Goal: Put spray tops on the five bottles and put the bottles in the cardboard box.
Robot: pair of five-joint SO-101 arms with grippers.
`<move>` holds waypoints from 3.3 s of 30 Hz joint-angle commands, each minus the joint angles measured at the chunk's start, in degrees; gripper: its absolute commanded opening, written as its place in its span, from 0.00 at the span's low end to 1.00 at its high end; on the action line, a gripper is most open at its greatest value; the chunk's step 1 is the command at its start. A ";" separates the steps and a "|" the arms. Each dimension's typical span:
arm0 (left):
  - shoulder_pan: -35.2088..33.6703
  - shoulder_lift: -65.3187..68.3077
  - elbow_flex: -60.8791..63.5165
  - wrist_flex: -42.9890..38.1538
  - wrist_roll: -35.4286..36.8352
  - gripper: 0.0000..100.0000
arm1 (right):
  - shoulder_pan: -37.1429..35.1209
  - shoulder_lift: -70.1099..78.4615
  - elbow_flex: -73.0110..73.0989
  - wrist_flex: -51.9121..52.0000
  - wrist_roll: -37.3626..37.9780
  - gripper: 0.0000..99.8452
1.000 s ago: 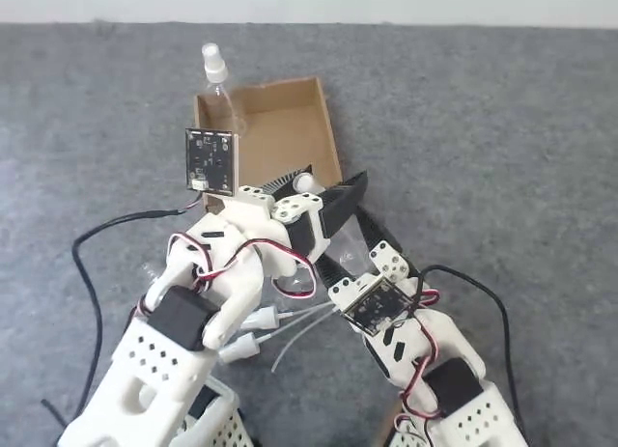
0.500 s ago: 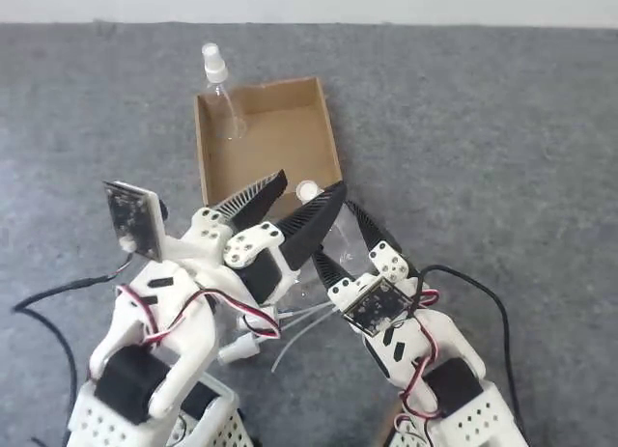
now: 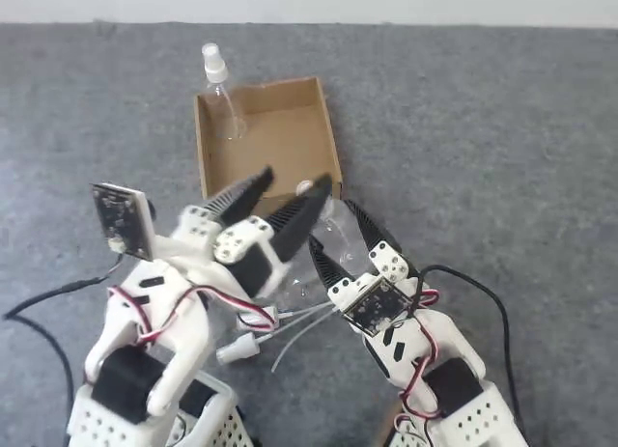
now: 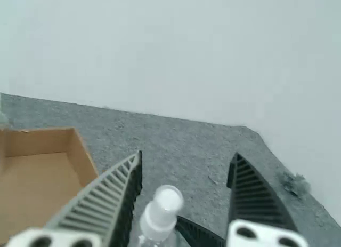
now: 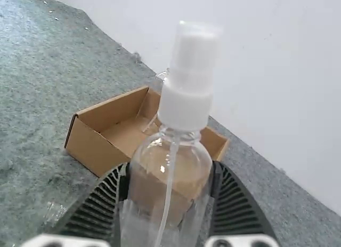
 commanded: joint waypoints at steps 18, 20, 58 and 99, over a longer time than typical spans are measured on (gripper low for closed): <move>-22.68 -0.70 17.54 -3.16 -4.22 0.01 | 0.13 -0.57 1.23 0.22 0.00 0.03; -22.95 -0.70 18.42 -3.16 -4.22 0.01 | 0.04 -0.66 1.23 0.22 0.00 0.03; -34.81 -0.70 30.02 -19.69 -15.03 0.01 | 0.13 1.45 -25.67 8.22 -8.09 0.03; -43.69 -0.70 30.64 -22.68 -15.03 0.02 | -3.30 79.87 -56.53 -38.99 -8.26 0.04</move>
